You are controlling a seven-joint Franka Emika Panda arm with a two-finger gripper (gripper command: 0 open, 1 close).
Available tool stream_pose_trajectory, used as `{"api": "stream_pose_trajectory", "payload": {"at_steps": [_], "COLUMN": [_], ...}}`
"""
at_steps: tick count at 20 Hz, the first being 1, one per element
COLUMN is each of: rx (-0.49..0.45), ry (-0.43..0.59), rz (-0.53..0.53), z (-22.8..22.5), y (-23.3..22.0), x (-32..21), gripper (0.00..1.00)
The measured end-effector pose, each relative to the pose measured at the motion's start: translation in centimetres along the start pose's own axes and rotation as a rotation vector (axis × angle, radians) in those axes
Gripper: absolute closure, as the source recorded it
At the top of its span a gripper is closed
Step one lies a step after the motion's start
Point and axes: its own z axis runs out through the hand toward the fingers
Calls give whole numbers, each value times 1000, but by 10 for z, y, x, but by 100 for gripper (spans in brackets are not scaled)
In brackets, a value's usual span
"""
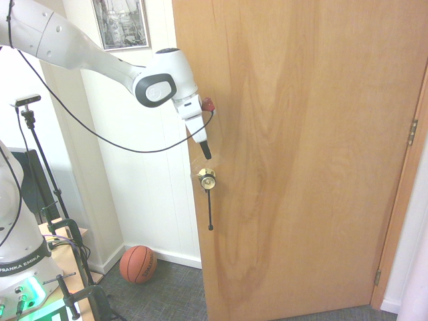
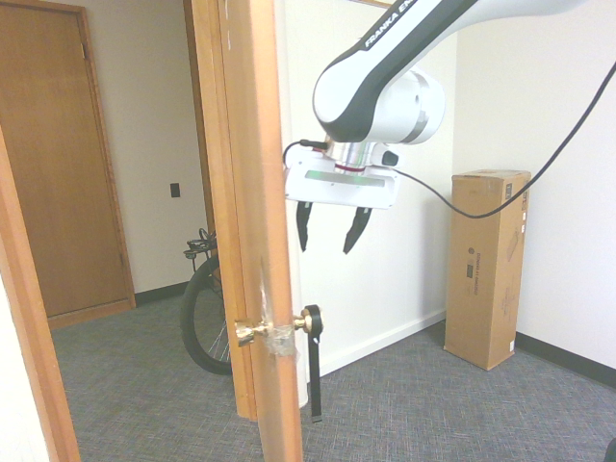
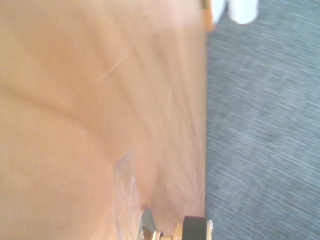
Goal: Close the door
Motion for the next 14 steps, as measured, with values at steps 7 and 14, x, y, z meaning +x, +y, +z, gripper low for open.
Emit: {"api": "stream_pose_trajectory", "payload": {"at_steps": [7, 14], "rx": [44, 51], "ry": [34, 41], "rz": [-82, -175], "z": [37, 56], "y": [-113, -198], "x": [-44, -91], "gripper": [0, 0]}}
